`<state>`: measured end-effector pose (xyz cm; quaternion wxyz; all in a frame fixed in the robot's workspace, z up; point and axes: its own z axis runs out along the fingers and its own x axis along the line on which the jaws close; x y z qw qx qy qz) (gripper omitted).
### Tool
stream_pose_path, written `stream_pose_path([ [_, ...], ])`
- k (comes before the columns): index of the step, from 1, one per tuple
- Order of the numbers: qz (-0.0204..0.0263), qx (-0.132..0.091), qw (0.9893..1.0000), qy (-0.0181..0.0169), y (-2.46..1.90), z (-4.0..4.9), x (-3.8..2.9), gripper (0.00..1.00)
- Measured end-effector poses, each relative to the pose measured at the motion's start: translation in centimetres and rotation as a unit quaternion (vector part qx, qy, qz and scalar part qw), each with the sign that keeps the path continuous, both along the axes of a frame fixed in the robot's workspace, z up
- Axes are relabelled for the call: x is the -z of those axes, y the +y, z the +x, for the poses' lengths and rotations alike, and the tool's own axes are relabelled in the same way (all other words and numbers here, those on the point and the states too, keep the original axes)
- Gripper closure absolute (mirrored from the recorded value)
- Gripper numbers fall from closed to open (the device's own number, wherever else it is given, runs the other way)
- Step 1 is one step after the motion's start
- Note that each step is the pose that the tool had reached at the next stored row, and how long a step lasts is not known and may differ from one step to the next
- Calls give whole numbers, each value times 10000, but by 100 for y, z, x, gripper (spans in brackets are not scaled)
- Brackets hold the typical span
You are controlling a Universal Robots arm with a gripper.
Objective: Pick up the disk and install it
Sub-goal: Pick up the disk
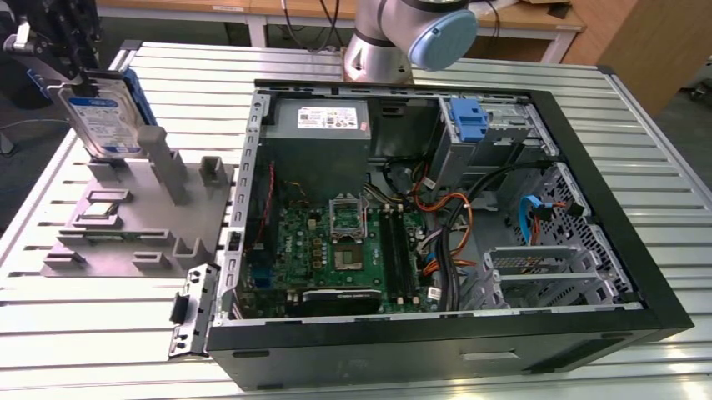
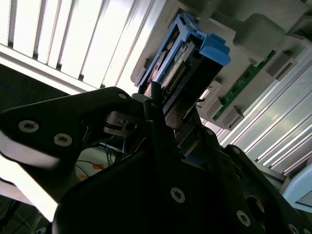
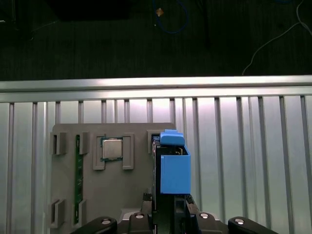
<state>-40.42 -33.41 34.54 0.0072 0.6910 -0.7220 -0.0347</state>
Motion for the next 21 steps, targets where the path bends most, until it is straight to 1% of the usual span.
stream_pose_path([
  [3, 0, 0, 10000, -1, 0, 0, -25, 65],
  [9, -1, 0, 10000, -1, 0, 0, -96, 65],
  [16, -7, 0, 10000, -1, 0, 0, -208, 65],
  [21, -7, 0, 10000, -1, 0, 0, -213, 65],
])
